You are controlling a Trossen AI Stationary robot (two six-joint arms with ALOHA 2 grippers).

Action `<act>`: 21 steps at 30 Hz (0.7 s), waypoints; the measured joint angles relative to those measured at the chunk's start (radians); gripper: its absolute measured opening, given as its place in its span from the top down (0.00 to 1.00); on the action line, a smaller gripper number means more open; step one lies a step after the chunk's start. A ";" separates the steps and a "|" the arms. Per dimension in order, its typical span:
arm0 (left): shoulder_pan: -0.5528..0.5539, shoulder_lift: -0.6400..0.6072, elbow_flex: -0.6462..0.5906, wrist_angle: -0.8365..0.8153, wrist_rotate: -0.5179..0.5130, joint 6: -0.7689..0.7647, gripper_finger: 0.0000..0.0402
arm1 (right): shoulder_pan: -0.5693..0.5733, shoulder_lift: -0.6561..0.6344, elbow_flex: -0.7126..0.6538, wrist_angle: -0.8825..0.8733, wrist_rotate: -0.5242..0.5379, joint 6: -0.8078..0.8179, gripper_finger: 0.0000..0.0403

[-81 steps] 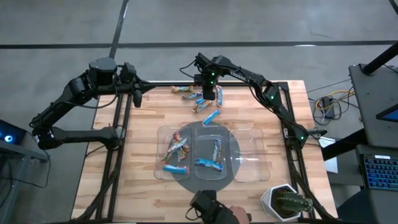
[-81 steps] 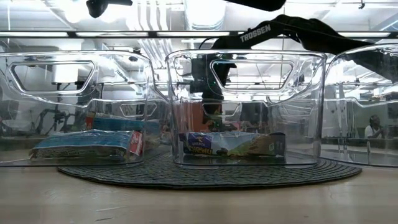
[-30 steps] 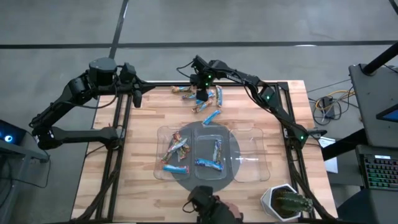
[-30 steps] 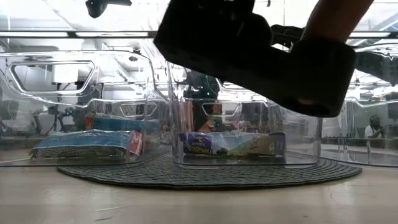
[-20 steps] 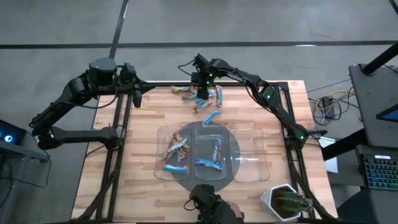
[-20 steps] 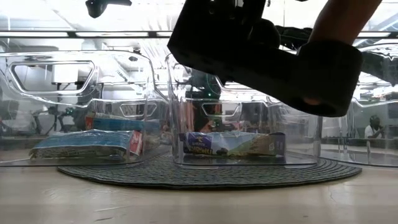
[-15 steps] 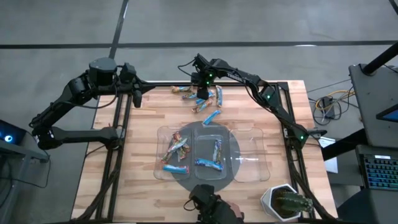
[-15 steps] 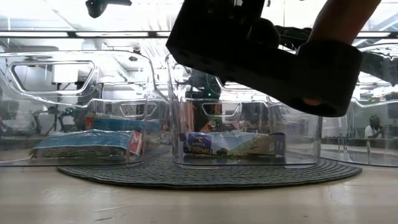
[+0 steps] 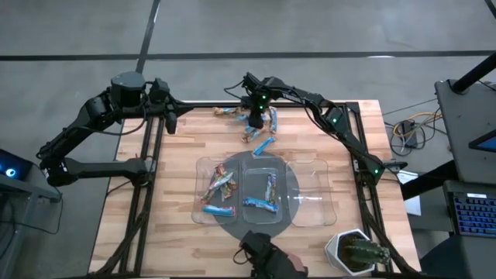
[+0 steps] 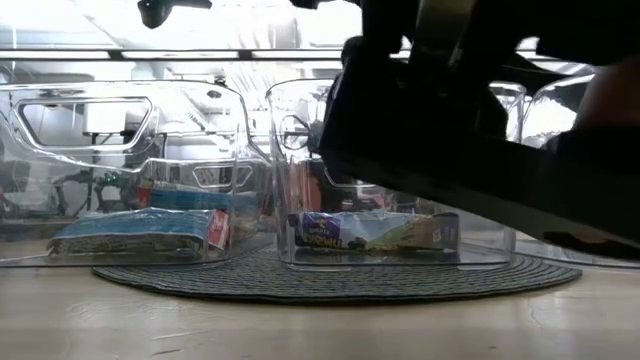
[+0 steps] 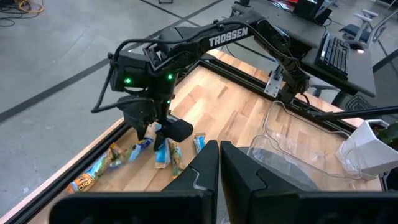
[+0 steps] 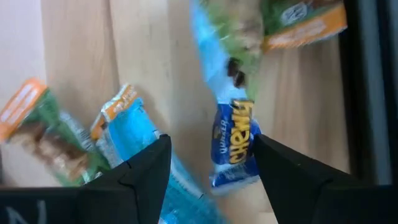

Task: Pick and place Granola Bars by type
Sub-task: Put the blue granola bar into the middle transparent bin

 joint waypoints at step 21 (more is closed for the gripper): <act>0.000 0.000 0.000 0.001 0.000 -0.002 1.00 | -0.002 0.000 0.000 0.030 -0.008 -0.017 0.46</act>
